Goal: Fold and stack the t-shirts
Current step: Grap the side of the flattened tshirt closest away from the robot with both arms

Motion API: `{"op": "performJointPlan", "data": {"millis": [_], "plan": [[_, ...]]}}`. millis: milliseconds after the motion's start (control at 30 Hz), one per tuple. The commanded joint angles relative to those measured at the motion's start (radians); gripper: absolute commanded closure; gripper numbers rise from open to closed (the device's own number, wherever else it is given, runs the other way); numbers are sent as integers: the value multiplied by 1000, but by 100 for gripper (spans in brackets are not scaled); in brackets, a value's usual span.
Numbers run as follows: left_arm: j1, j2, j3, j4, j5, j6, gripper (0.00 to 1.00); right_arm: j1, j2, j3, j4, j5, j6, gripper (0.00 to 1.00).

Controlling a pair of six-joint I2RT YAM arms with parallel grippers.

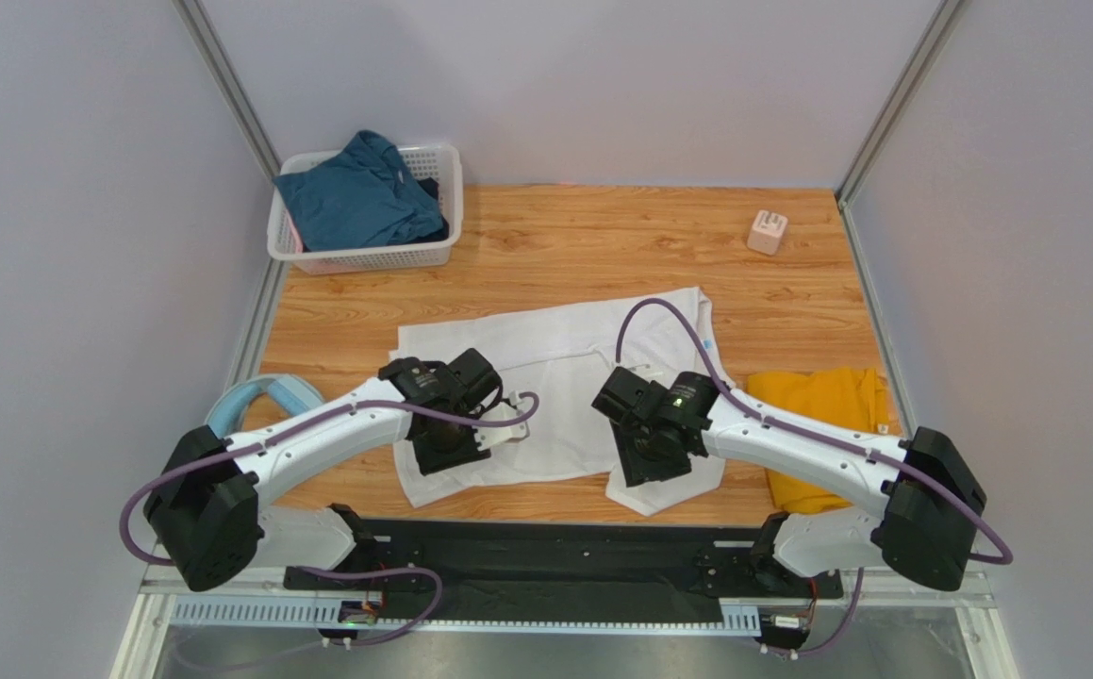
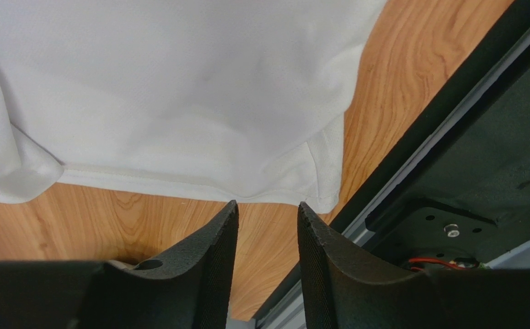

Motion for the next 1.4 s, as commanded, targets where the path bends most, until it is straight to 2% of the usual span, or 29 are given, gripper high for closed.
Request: {"op": "performJointPlan", "data": {"millis": [0,300,467,600,800,900,1033,1133,1233,1367], "plan": [[-59,39,30,-66,-49,9,57,7,10,-25,24,21,45,53],[-83,88,-19,-78,-24,0,60,7,-11,-67,33,38,67,53],[-83,104,-34,-40,-78,11,60,7,-16,-131,62,13,96,52],[-83,166,-13,-5,-24,-3,61,2,-57,-153,94,-19,157,51],[-85,266,-14,52,2,-6,62,-120,-187,-189,76,-34,217,48],[-85,275,-22,70,0,-3,62,-201,-263,-206,42,-34,232,48],[-85,274,-36,86,3,-6,62,-278,-284,-221,-24,22,248,48],[-85,259,-48,86,0,-9,60,-310,-260,-229,-30,30,245,47],[-85,214,-69,84,-23,-6,53,-338,-228,-235,-21,32,242,46],[-85,142,-91,87,-41,9,44,-363,-206,-235,-4,-1,216,39]]}}
